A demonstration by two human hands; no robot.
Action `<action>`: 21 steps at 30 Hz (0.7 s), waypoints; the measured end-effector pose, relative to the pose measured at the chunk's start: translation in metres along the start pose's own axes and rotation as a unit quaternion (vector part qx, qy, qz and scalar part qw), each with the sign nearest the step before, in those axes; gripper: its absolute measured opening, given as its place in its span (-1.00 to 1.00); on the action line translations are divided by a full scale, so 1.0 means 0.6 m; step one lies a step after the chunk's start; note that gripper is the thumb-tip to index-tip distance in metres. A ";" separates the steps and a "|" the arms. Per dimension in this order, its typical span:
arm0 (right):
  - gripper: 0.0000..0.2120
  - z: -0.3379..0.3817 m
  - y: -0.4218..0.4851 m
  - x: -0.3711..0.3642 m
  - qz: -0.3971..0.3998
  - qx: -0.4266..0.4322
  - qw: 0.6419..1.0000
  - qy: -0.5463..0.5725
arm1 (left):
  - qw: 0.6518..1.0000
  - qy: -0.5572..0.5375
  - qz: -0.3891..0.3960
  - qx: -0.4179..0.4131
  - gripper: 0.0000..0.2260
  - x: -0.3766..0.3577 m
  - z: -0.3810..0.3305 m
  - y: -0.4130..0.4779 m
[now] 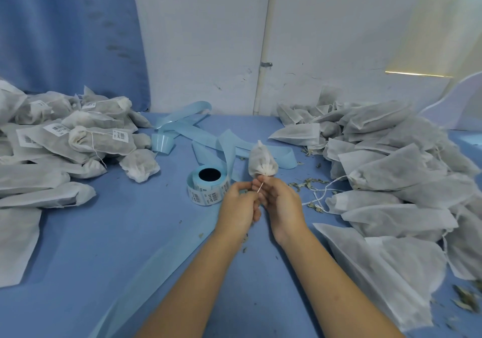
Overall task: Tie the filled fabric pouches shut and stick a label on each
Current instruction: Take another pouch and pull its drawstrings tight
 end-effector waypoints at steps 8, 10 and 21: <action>-0.87 0.012 0.004 -0.002 -0.007 0.044 0.991 -0.127 | 0.851 0.468 -0.003 -0.238 -0.84 0.014 -0.047 -0.009; -0.82 0.020 0.000 -0.001 -0.055 0.122 0.953 -0.273 | 0.793 0.554 0.009 -0.253 -0.87 0.014 -0.044 -0.007; -0.84 0.021 -0.031 -0.013 -0.134 0.306 0.722 -0.605 | 0.802 0.492 0.048 -0.336 -0.73 0.005 -0.041 -0.007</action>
Point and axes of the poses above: each hand's wrist, its own y-axis towards the middle knuckle, its own x-axis out of the back of the hand, z = x × y, the point moved 5 cm from there along y, towards the middle knuckle, and after that the axes turned 10 degrees about -x, right-handed, at the moved point
